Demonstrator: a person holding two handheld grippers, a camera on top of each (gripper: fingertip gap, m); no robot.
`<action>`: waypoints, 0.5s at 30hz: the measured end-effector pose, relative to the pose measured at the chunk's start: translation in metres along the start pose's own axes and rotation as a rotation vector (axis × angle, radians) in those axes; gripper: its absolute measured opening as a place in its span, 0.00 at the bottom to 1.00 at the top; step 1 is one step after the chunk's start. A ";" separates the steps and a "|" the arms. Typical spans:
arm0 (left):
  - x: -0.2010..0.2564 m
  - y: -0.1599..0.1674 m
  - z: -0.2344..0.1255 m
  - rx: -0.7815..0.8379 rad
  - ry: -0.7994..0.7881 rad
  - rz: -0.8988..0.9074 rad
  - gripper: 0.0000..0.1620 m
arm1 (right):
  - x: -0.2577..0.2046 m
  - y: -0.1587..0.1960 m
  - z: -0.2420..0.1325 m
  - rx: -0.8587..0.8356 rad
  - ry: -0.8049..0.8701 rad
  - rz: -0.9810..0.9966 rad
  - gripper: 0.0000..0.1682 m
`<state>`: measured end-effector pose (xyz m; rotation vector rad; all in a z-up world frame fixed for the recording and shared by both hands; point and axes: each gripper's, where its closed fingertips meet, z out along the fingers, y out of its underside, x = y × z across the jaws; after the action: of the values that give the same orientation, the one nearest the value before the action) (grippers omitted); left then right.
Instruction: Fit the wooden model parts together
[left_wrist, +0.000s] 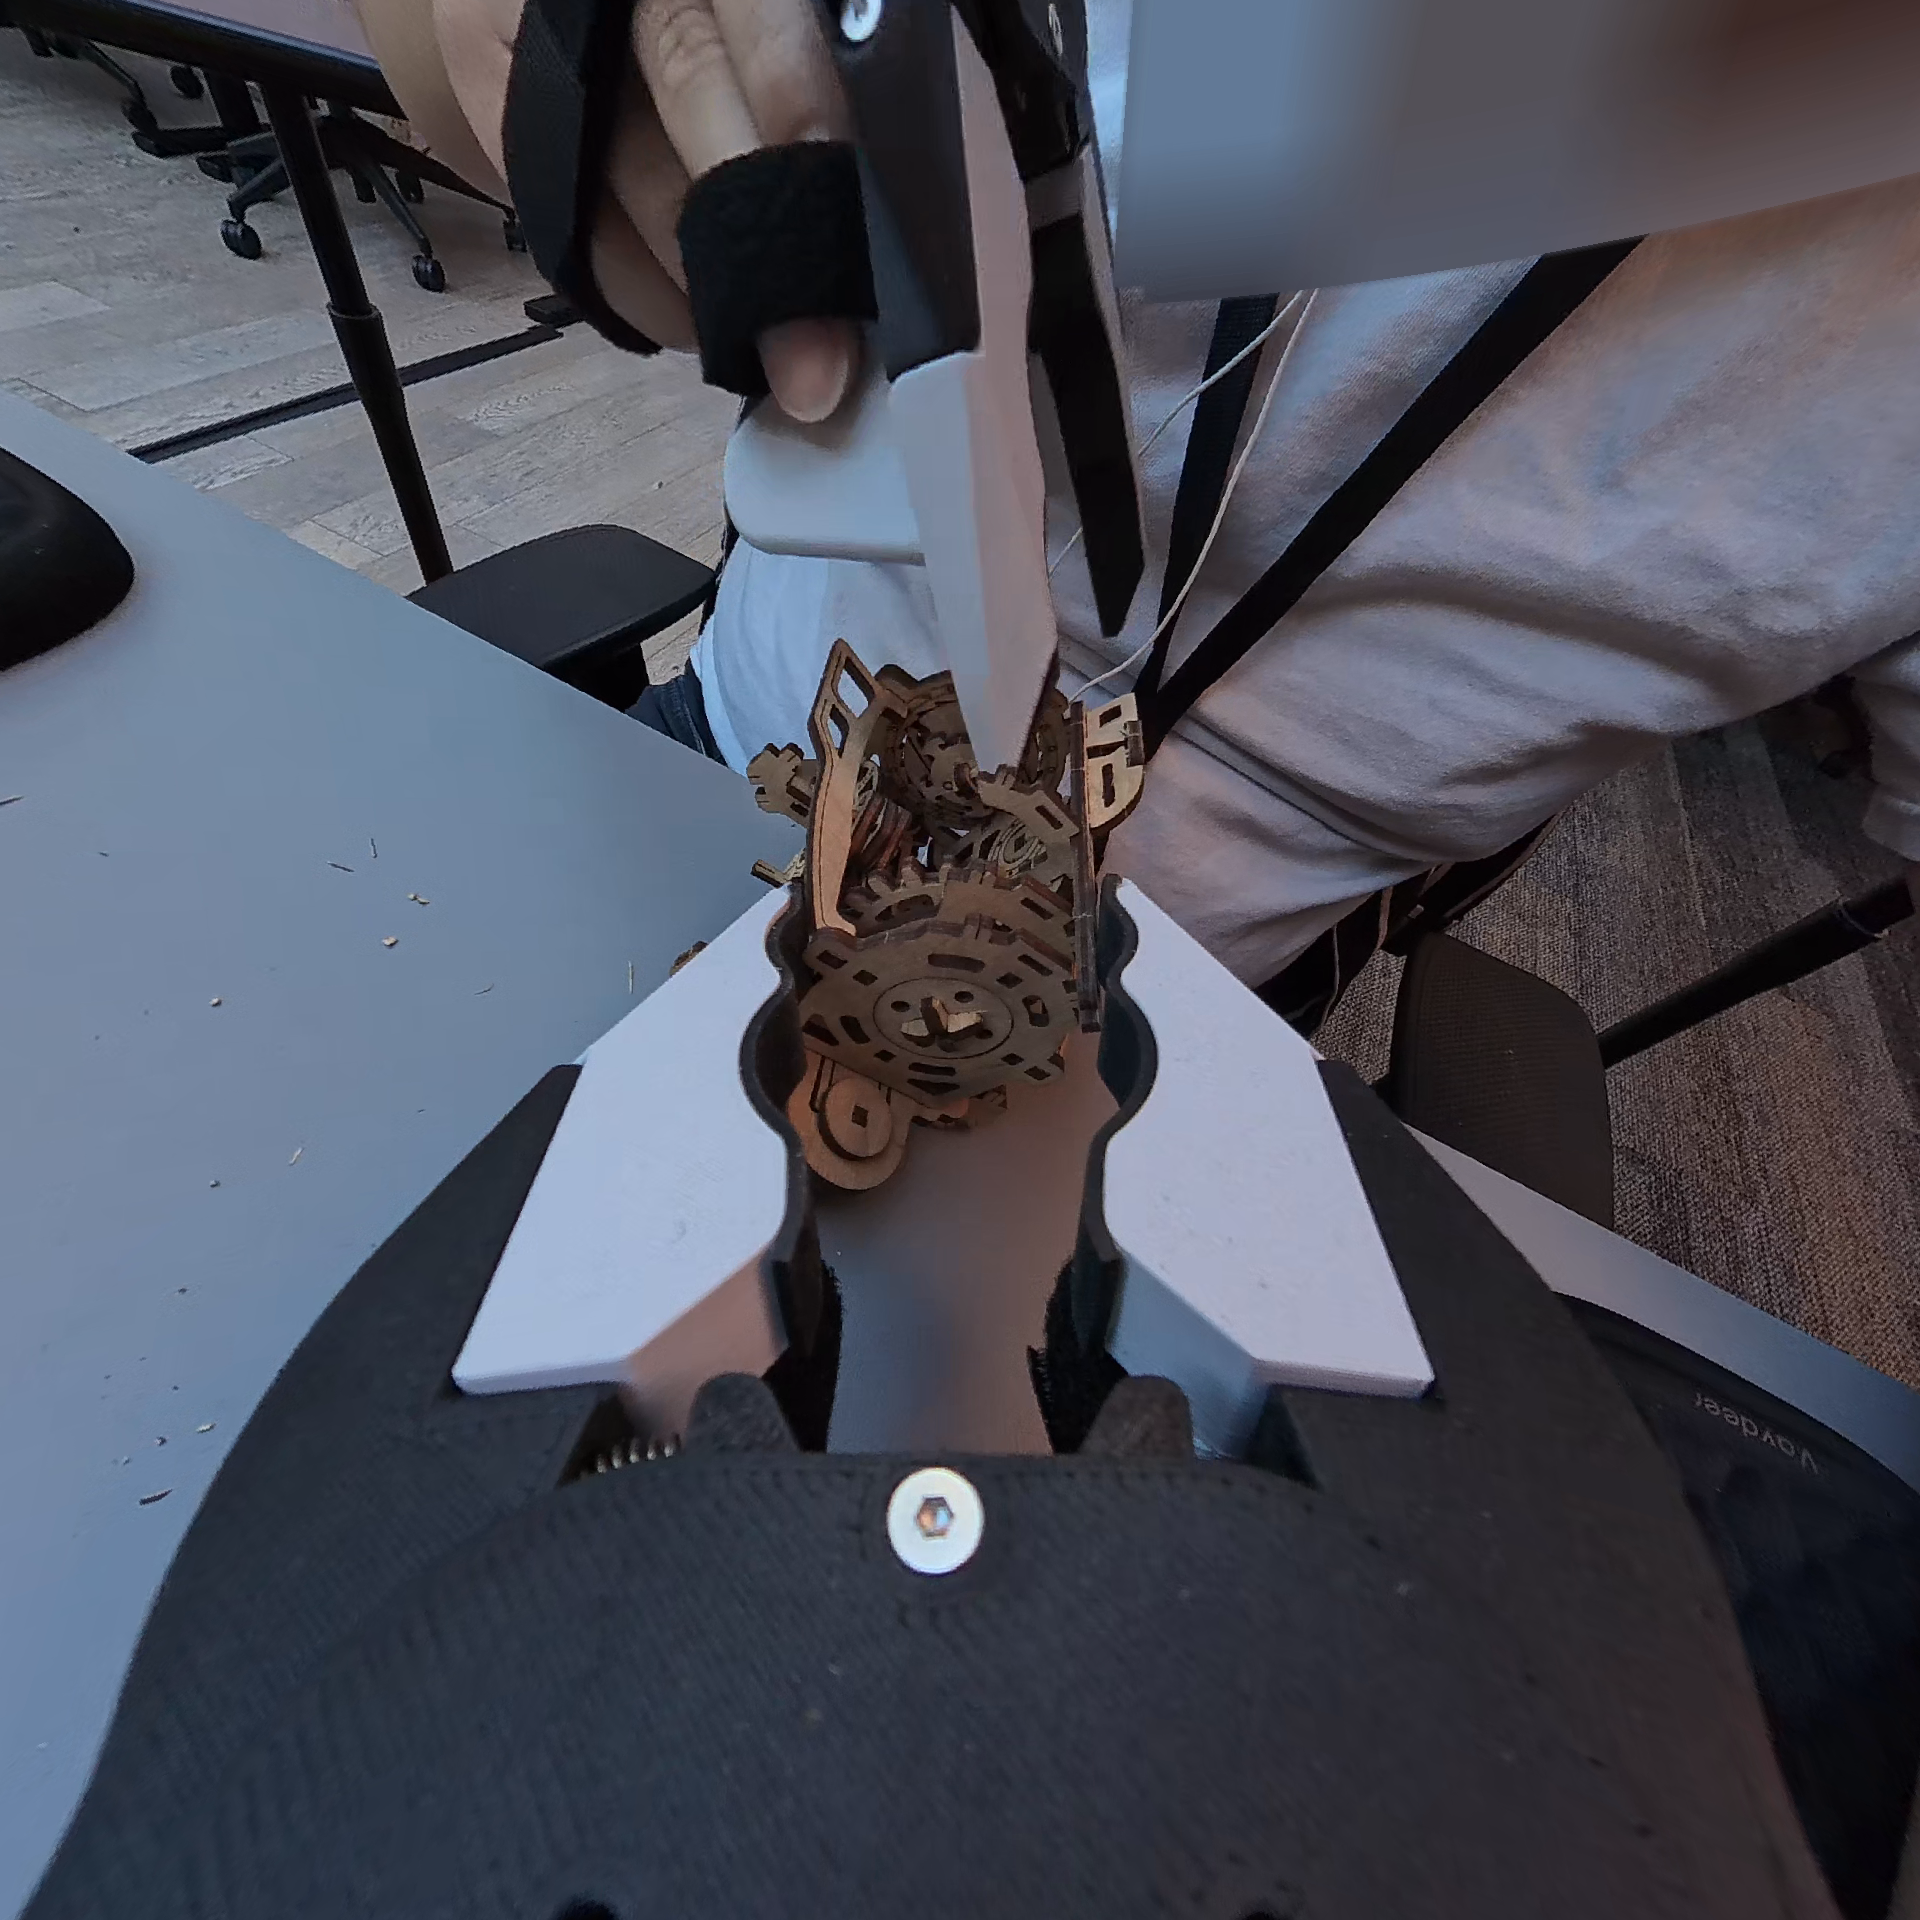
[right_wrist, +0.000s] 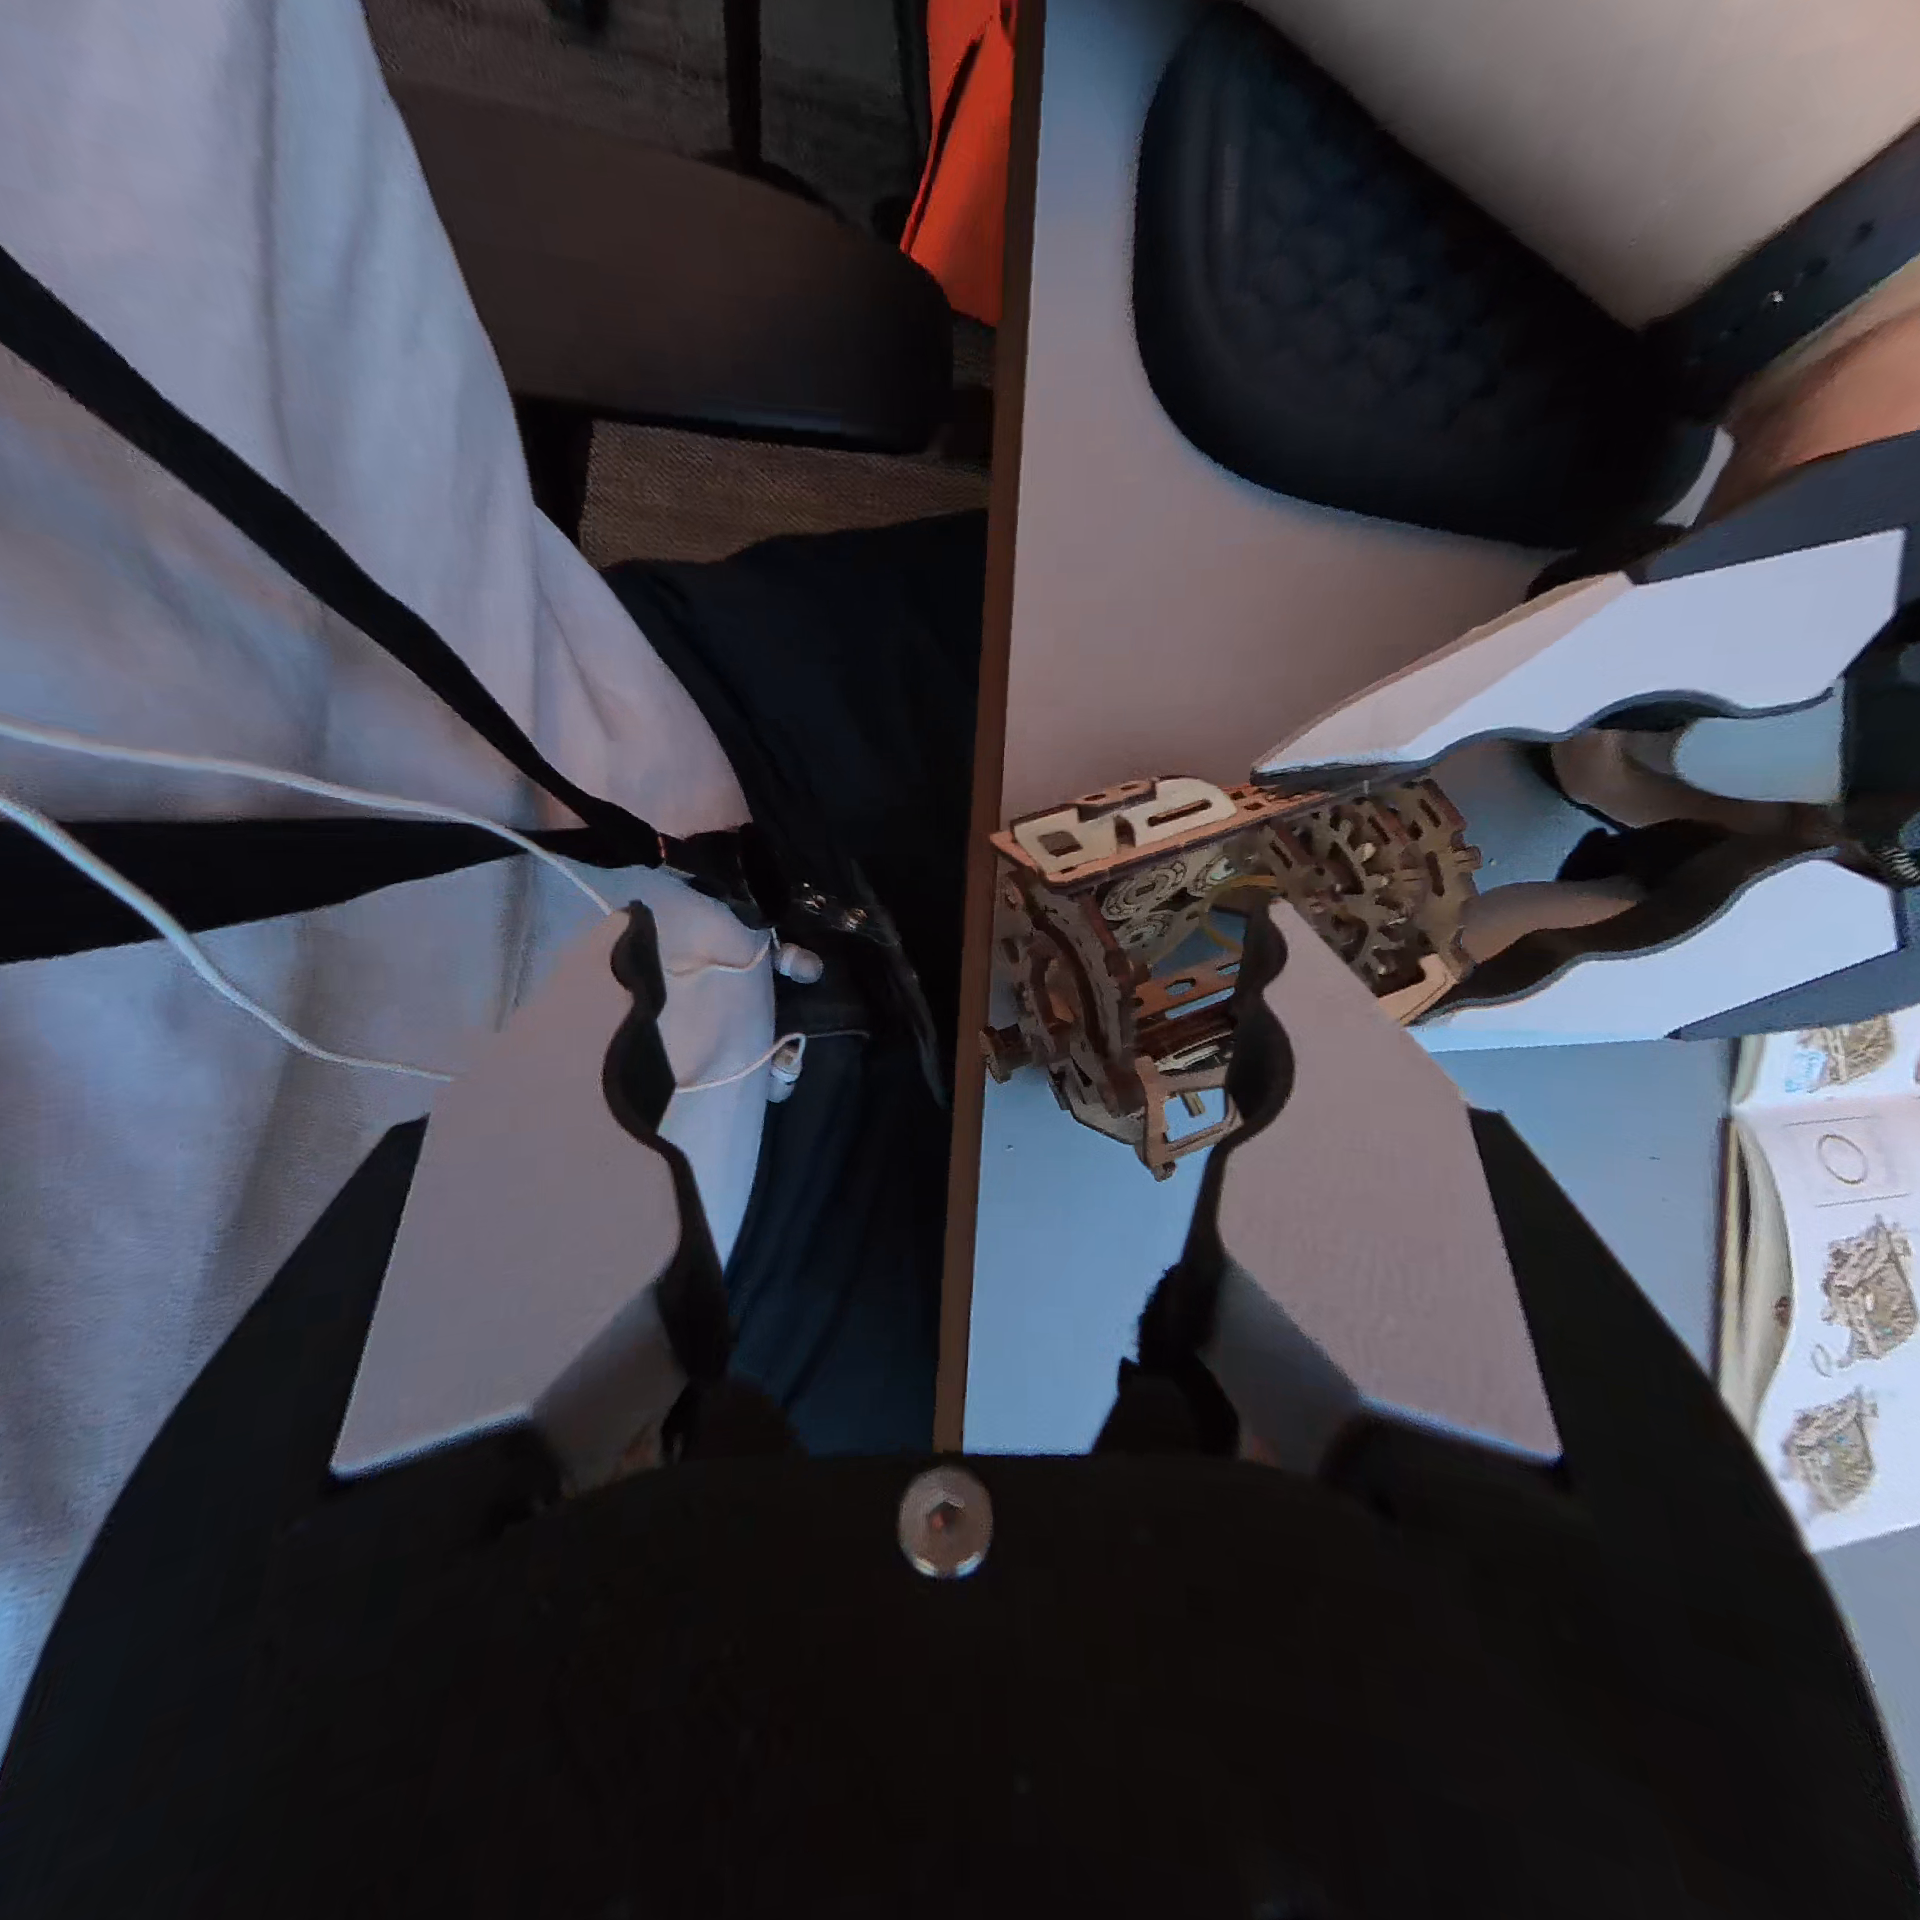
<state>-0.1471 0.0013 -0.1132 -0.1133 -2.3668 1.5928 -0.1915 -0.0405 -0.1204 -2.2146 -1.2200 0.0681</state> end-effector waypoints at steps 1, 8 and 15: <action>0.000 0.000 0.000 -0.001 0.000 0.000 0.33 | 0.000 0.002 0.002 -0.015 0.010 -0.016 0.66; 0.001 0.000 0.000 -0.002 0.001 0.002 0.33 | 0.002 0.010 0.016 -0.013 -0.038 0.053 0.66; 0.002 0.000 0.000 -0.001 0.012 -0.002 0.33 | 0.005 0.007 0.019 0.010 -0.041 0.038 0.65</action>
<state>-0.1487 0.0014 -0.1132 -0.1203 -2.3587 1.5853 -0.1895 -0.0298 -0.1379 -2.2378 -1.1971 0.1356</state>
